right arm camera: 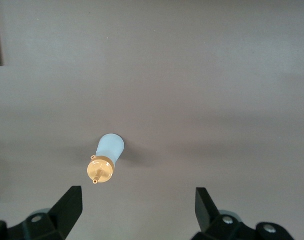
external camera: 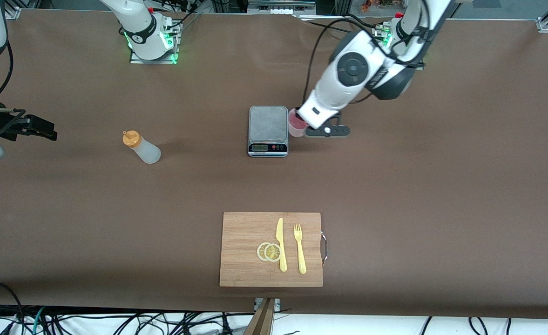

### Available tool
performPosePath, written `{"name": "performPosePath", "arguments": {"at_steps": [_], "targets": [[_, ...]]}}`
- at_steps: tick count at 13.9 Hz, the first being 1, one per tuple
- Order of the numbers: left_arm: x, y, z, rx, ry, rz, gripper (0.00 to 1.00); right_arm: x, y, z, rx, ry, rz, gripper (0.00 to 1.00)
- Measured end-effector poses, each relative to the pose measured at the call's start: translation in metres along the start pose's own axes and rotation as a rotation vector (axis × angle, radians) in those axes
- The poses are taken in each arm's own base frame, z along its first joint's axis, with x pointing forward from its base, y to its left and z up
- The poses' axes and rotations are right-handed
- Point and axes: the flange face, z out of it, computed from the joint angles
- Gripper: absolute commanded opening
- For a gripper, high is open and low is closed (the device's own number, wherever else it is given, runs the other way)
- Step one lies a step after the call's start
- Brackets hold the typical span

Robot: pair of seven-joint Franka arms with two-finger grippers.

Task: Add sauce to pink cup with both arms
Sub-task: 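Carry the pink cup with the left gripper onto the scale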

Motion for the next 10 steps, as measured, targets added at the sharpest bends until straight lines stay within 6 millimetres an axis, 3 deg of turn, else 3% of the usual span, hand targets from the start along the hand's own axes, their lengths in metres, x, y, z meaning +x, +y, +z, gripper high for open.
{"name": "performPosePath", "arguments": {"at_steps": [2, 4, 10], "targets": [[-0.018, 0.036, 0.028, 0.006, -0.032, -0.028, 0.0, 0.0, 0.0, 0.001, 0.0, -0.001, 0.0, 1.0], [-0.021, 0.057, 0.049, -0.004, -0.045, -0.04, 0.0, 0.001, 0.0, 0.001, 0.0, -0.001, 0.0, 1.0], [-0.006, 0.063, 0.085, -0.024, -0.045, -0.067, 0.0, 0.001, 0.0, 0.001, 0.0, -0.001, 0.0, 1.0]]}}
